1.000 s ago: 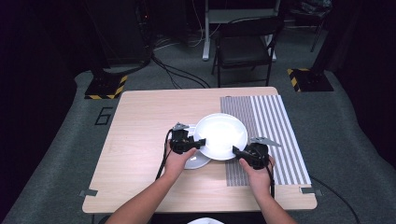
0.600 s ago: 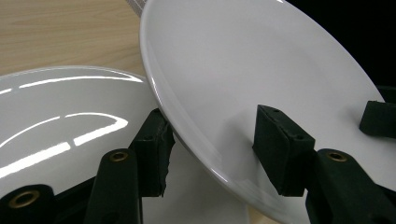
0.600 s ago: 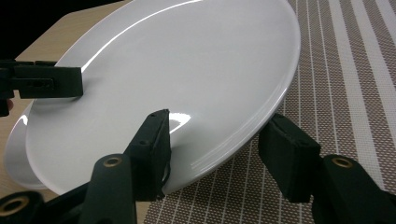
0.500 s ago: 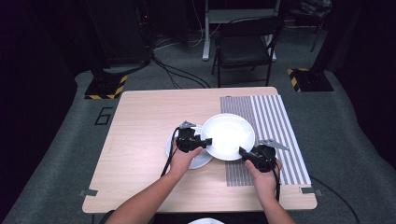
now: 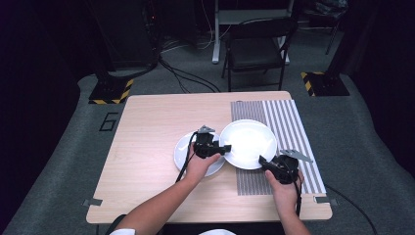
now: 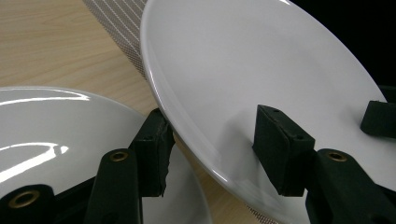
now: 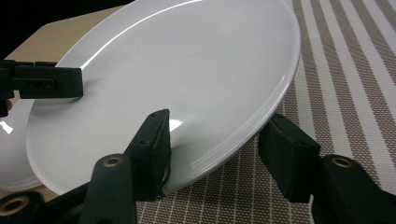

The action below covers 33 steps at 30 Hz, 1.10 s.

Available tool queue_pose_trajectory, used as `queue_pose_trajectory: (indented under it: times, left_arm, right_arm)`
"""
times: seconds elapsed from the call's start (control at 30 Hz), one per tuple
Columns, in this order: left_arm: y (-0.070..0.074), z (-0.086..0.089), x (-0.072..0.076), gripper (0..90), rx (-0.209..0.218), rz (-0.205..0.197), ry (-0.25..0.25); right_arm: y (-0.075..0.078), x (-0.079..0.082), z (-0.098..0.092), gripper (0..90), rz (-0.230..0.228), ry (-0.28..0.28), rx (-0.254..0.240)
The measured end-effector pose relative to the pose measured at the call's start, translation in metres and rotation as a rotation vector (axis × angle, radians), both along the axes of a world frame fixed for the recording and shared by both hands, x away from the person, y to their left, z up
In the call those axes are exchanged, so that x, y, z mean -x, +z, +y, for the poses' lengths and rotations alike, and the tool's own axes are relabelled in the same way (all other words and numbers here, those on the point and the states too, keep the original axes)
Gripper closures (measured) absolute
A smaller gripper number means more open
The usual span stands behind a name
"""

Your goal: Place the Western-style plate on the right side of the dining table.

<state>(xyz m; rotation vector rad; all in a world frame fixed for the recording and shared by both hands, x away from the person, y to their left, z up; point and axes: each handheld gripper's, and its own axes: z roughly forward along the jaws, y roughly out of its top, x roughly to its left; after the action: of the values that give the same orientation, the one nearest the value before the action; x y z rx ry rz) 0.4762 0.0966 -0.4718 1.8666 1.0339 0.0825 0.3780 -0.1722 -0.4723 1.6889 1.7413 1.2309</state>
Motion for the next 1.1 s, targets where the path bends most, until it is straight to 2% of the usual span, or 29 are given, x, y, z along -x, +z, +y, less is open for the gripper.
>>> queue_pose_trajectory:
  times: [0.57,1.1]
  left_arm:
    - [0.0,-0.035,-0.003,47.7,0.012,0.003,-0.08]
    - [-0.002,-0.049,-0.006,48.4,0.021,0.002,-0.12]
  right_arm:
    - [0.001,0.019,-0.026,43.7,-0.004,-0.092,0.002]
    - [0.001,0.026,-0.037,43.7,-0.012,-0.135,0.009]
